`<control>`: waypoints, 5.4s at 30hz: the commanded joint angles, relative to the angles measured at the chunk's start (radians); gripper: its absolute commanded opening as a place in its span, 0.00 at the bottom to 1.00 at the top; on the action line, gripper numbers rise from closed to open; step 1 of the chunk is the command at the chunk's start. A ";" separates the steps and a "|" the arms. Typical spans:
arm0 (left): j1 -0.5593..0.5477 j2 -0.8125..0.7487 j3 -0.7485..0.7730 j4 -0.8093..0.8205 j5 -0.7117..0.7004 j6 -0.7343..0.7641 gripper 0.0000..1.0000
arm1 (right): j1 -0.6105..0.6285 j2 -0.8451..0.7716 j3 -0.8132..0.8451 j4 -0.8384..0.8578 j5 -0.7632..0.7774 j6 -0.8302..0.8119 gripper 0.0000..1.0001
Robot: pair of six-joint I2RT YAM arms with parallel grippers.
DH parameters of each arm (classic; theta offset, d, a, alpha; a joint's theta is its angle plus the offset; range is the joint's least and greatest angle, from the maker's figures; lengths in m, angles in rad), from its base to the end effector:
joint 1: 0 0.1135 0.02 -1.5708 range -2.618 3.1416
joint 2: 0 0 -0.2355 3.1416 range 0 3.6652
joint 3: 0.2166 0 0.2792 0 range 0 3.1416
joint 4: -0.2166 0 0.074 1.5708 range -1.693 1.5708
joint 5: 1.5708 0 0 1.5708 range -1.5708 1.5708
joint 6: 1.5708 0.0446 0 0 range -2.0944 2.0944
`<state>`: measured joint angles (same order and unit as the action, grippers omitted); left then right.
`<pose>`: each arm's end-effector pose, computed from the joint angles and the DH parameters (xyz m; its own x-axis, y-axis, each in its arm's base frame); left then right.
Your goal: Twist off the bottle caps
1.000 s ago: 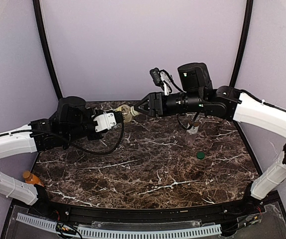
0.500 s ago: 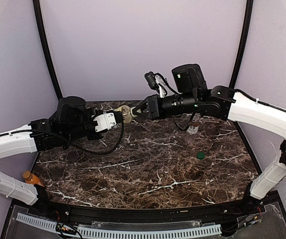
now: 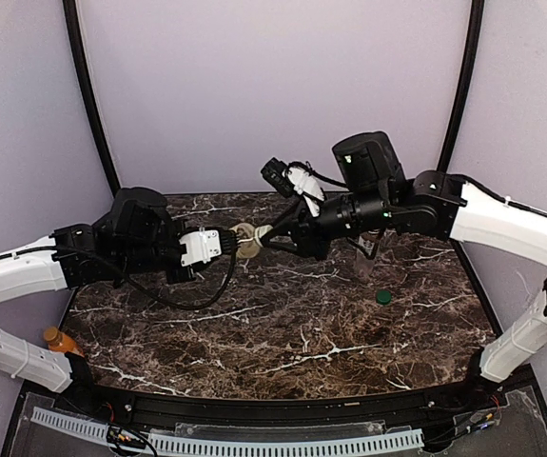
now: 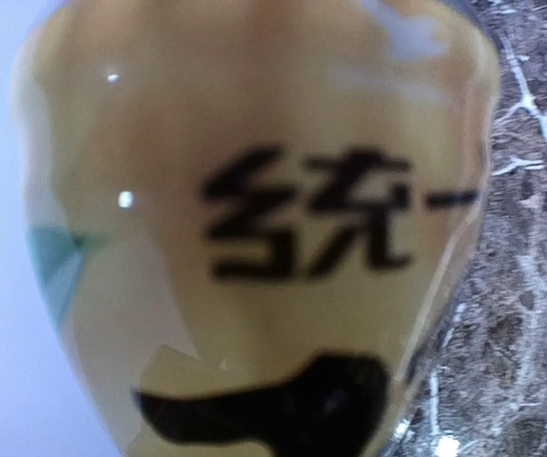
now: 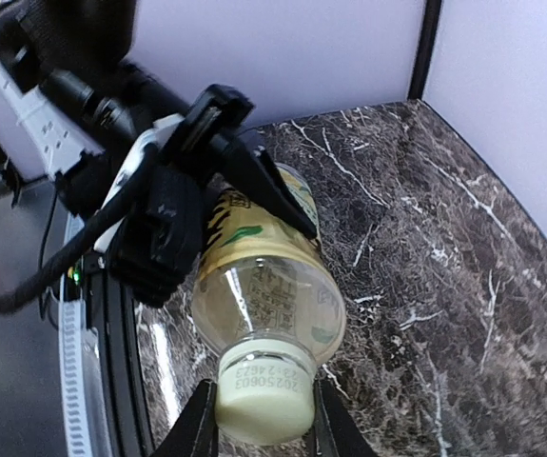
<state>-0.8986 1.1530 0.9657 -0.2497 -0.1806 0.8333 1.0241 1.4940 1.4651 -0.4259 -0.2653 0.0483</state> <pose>0.1995 -0.2378 0.2870 0.3175 0.7703 -0.5530 0.6445 0.2524 0.7217 0.1883 0.3319 0.3490 -0.2738 -0.3603 -0.8917 -0.9347 0.3182 0.1584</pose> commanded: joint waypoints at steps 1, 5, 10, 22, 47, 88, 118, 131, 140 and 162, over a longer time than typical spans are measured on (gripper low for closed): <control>0.003 -0.009 0.033 -0.272 0.245 -0.024 0.01 | 0.097 -0.138 -0.077 -0.007 -0.032 -0.492 0.00; 0.002 -0.003 0.052 -0.383 0.350 -0.008 0.01 | 0.130 -0.189 -0.106 -0.038 0.028 -0.700 0.00; 0.003 -0.001 0.057 -0.431 0.392 -0.002 0.01 | 0.169 -0.200 -0.098 -0.105 0.134 -0.875 0.00; 0.003 0.008 0.070 -0.440 0.406 -0.002 0.01 | 0.218 -0.189 -0.141 -0.054 0.231 -1.065 0.00; 0.003 -0.002 -0.004 0.088 -0.142 -0.014 0.01 | -0.053 -0.044 -0.038 0.119 0.046 0.434 0.90; 0.003 -0.028 -0.036 -0.280 0.204 0.062 0.01 | 0.151 -0.171 -0.200 0.044 0.061 -0.587 0.00; 0.179 -0.072 0.097 -0.229 0.476 -0.420 0.01 | -0.102 0.287 -0.370 -0.282 0.127 0.047 0.00; 0.187 -0.081 0.113 -0.291 0.659 -0.420 0.01 | -0.102 0.289 -0.304 -0.334 0.201 0.050 0.56; 0.187 -0.080 0.114 -0.295 0.684 -0.399 0.01 | -0.096 0.003 -0.161 -0.179 0.122 -0.039 0.88; 0.187 -0.056 0.136 -0.293 0.712 -0.388 0.01 | 0.027 0.013 -0.271 1.002 -0.244 0.101 0.81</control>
<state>-0.7158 1.1011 1.0863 -0.5282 0.5121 0.4343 1.0454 1.5135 1.1793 0.4198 -0.4675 0.1085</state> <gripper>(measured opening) 0.225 0.845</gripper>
